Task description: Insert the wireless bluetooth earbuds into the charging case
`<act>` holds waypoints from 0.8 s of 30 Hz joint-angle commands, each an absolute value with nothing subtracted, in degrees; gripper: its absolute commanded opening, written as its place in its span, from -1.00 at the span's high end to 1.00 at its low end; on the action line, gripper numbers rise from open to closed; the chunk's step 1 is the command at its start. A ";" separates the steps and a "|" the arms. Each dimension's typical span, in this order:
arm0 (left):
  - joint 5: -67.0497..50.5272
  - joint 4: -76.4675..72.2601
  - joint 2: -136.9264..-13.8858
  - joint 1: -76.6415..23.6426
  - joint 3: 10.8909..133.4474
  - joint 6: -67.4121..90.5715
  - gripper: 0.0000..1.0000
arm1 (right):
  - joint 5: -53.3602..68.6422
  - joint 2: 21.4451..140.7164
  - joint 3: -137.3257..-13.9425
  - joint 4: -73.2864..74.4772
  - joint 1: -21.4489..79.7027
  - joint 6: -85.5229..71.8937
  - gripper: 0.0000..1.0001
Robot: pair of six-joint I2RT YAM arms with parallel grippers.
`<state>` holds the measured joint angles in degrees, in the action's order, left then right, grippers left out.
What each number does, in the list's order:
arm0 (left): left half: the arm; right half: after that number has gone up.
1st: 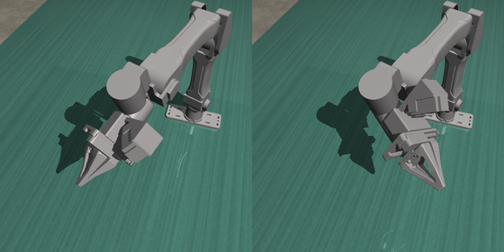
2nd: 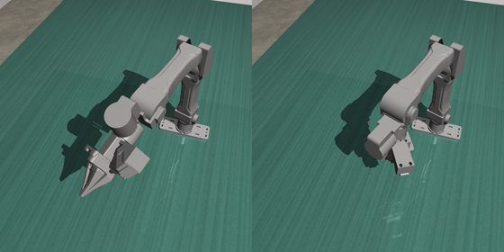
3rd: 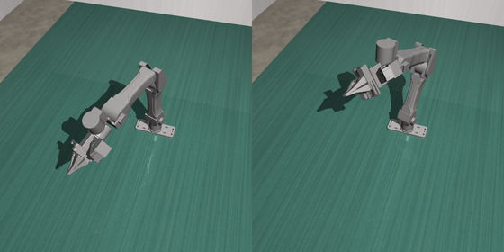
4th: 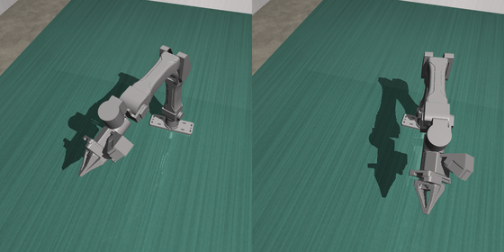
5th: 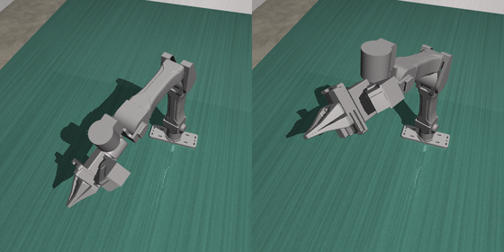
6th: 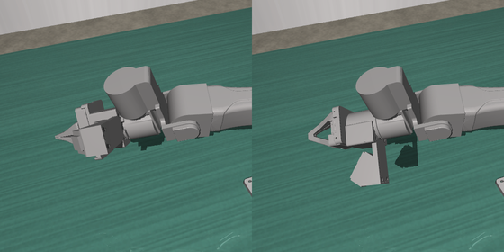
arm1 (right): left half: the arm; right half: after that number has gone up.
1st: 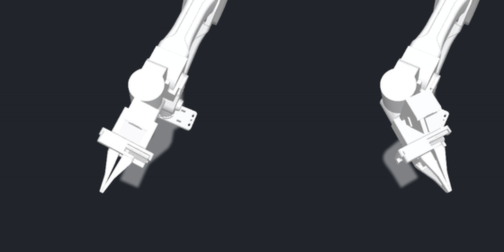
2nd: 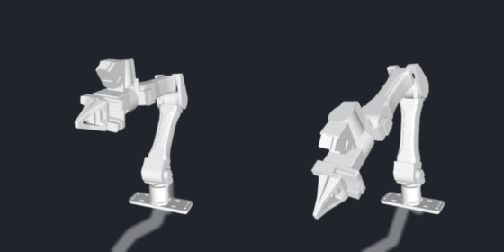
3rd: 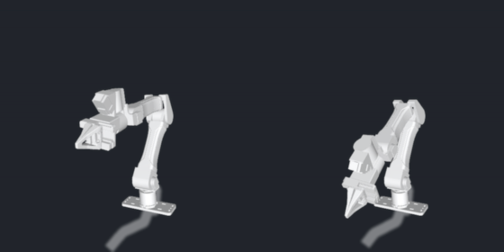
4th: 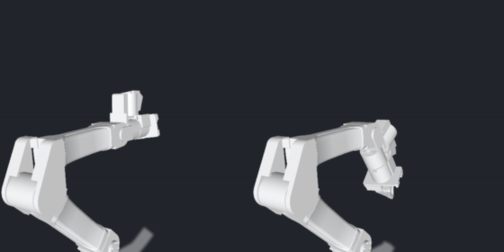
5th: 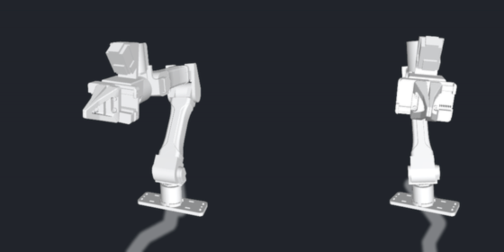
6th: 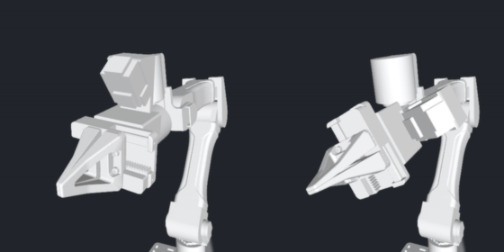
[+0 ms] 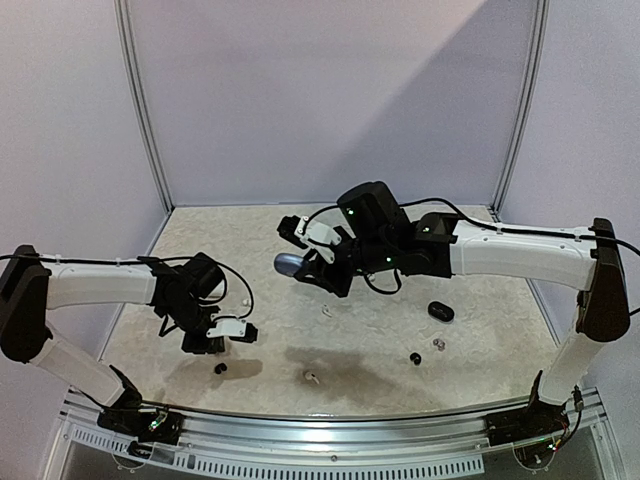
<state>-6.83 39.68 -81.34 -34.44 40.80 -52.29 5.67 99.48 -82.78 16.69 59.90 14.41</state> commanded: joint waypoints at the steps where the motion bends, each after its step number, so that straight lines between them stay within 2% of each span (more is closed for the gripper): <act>1: -4.31 39.48 -80.84 -35.16 39.89 -52.84 1.00 | 5.62 97.22 -82.35 17.37 59.27 14.68 1.00; 3: -4.05 40.86 -80.56 -35.22 41.31 -52.06 0.99 | 5.63 97.29 -82.35 17.39 59.26 14.71 1.00; 7: -5.26 43.18 -80.24 -35.24 44.44 -49.33 0.76 | 5.80 97.62 -82.36 17.09 59.28 14.47 1.00; 13: -4.81 46.55 -79.87 -34.43 44.25 -50.99 0.78 | 5.80 97.84 -82.53 17.71 59.24 14.34 1.00; 18: -5.96 50.68 -79.74 -37.65 45.22 -49.62 0.74 | 6.05 97.91 -82.60 17.29 59.15 14.21 1.00; 24: -3.97 46.78 -80.26 -37.73 43.05 -50.03 0.66 | 6.33 98.33 -82.43 17.25 59.21 14.10 1.00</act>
<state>-5.04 48.23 -80.58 -37.10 44.16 -49.89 5.72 99.48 -82.78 16.73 59.59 14.39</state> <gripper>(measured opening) 0.158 0.282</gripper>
